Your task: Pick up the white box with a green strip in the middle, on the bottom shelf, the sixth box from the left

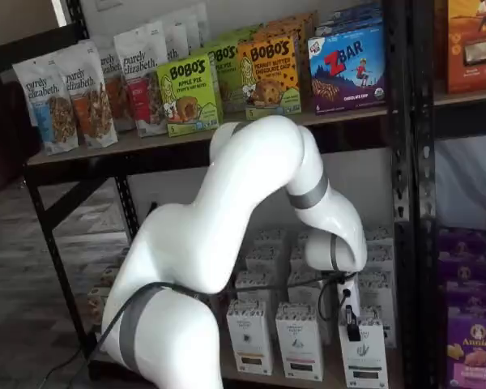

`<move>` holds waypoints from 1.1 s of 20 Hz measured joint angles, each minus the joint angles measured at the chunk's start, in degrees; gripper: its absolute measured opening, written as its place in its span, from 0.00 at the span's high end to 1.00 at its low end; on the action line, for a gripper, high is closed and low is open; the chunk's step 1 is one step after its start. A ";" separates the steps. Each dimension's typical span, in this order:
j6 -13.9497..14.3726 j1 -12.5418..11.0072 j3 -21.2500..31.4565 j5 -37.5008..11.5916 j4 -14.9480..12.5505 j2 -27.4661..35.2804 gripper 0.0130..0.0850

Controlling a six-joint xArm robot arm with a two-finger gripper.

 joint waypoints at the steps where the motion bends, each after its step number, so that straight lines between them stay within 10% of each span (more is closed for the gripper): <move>1: 0.20 -0.02 -0.23 0.19 -0.25 0.19 0.00; 22: 1.69 0.08 -1.51 1.97 -1.84 0.29 0.28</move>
